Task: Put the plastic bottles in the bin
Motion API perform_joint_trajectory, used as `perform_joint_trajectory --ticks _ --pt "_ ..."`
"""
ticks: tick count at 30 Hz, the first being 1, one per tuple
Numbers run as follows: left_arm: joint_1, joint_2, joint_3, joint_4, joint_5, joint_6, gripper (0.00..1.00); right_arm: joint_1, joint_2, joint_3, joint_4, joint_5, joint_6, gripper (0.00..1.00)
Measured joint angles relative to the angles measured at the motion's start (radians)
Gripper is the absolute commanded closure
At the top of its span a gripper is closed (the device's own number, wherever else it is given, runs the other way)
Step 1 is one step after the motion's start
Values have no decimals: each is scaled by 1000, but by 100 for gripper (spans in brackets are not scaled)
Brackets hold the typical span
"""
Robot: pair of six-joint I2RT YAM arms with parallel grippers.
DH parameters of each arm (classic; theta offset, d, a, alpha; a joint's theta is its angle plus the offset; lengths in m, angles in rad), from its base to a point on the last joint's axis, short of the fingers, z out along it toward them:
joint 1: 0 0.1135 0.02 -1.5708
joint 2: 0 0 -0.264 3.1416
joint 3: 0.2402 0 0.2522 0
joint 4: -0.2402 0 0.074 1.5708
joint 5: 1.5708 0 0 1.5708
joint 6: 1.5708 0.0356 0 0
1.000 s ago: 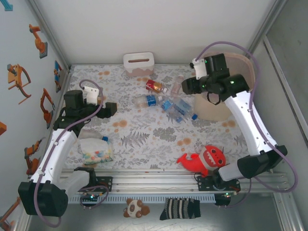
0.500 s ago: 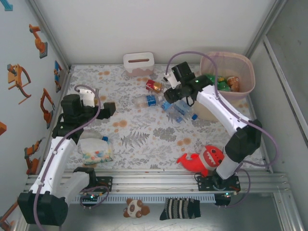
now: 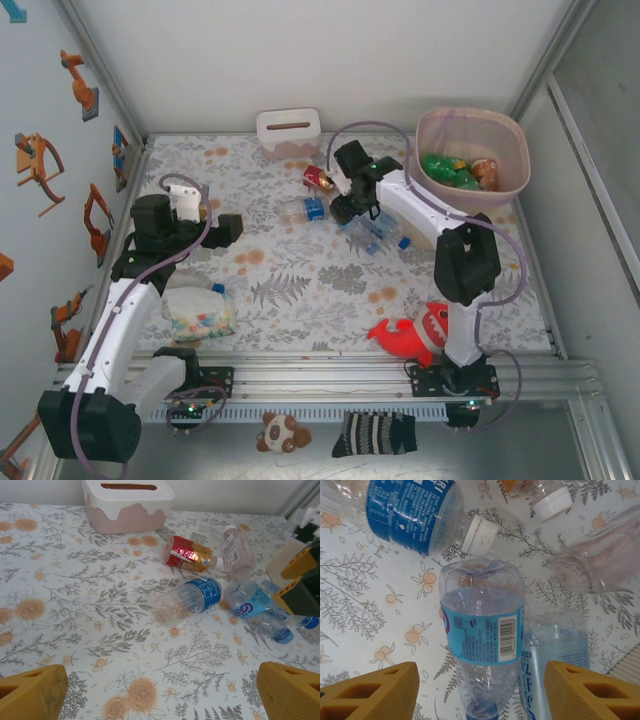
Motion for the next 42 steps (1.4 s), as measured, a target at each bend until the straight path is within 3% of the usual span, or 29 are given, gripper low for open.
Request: perform_joint_trajectory --ticks 22,27,42 --pt "0 11 13 -24 -6 1 4 0 160 54 3 52 -2 36" --pt "0 11 14 -27 -8 1 4 0 169 58 4 51 -5 41" --pt "0 11 14 -27 -8 1 4 0 174 58 6 45 -3 33"
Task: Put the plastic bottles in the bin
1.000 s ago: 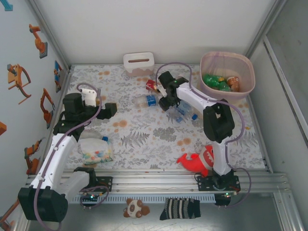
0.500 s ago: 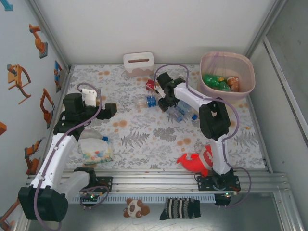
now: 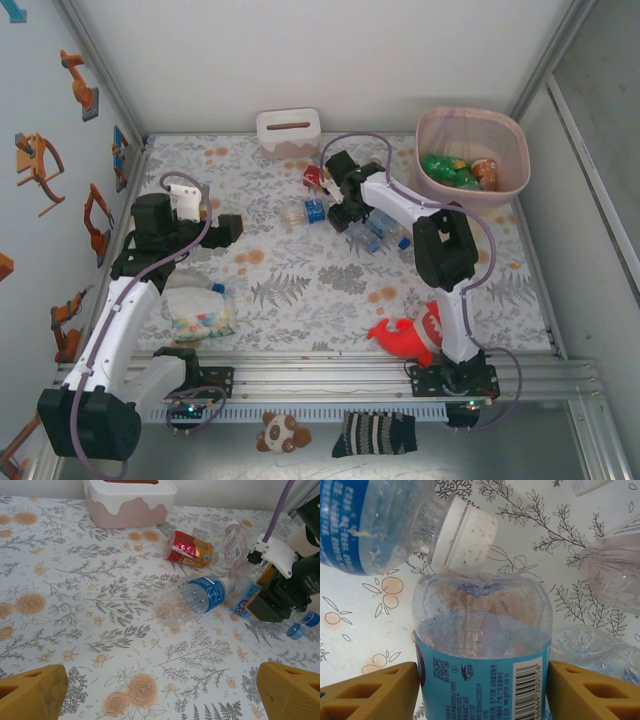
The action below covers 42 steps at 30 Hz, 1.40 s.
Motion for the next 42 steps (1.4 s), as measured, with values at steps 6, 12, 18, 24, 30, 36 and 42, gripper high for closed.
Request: perform_joint_trajectory --ticks 6,12,18,24,30,36,42 --pt "0 0 3 0 0 0 4 0 13 0 -4 -20 5 33" --pt "0 0 3 0 -7 0 4 0 36 0 -11 -29 8 34" --pt "0 0 3 0 -14 0 4 0 35 0 -11 -32 22 47" --pt "0 -1 3 0 -15 0 4 0 32 5 -24 -41 27 53" --pt "0 -4 3 0 -15 0 4 0 -35 6 -47 -53 39 54" --pt "0 -4 3 0 -15 0 4 0 -159 23 -61 -77 57 54" --pt "0 -4 3 0 -15 0 4 -1 -285 78 -66 -93 76 54"
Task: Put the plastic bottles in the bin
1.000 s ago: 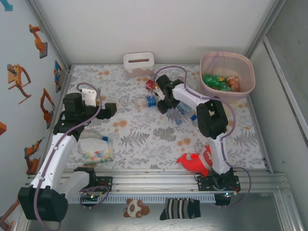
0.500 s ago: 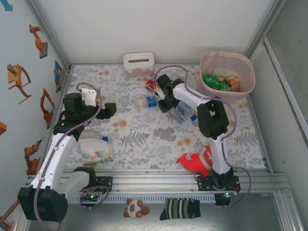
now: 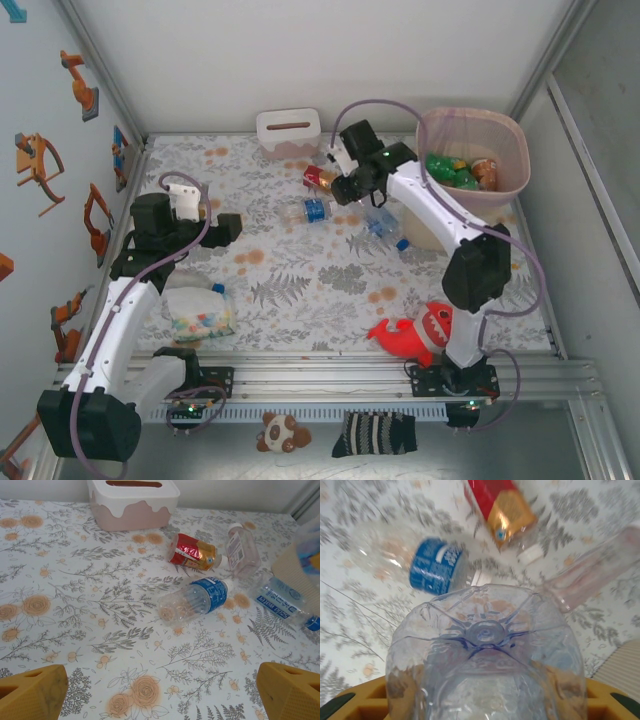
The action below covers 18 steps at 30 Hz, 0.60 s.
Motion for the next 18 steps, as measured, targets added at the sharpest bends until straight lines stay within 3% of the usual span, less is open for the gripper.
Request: perform_joint_trajectory --ticks 6,18 --pt "0 0 2 0 0 1 4 -31 -119 51 -6 -26 23 54" --pt "0 0 9 0 0 3 4 -208 -290 151 -2 -160 106 54"
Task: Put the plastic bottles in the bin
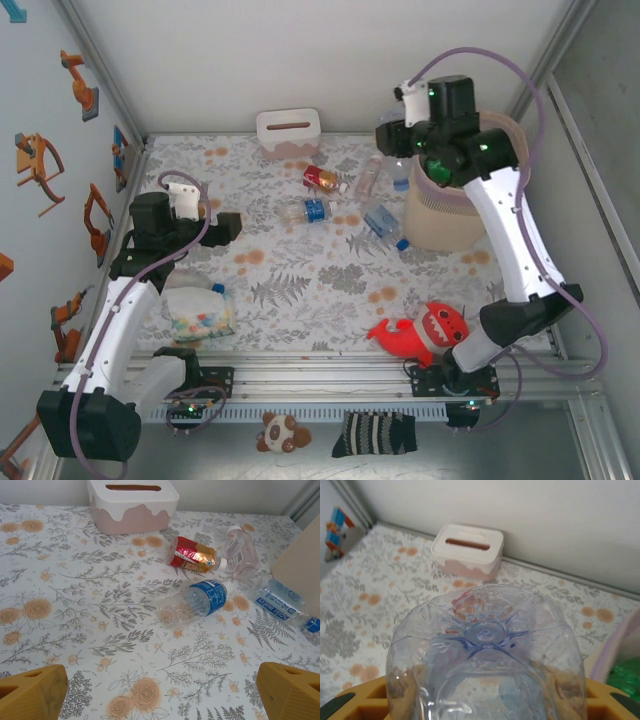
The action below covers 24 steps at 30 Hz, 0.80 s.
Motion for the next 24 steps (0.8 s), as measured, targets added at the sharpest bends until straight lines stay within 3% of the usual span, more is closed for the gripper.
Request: perform_joint_trajectory --ticks 6,13,24 --pt "0 0 0 0 0 0 4 -155 -38 17 37 -83 98 55" --pt "0 0 0 0 0 0 4 -297 -69 -54 185 -100 332 56" --pt "0 -9 0 0 0 0 4 -326 -84 -262 338 283 871 57"
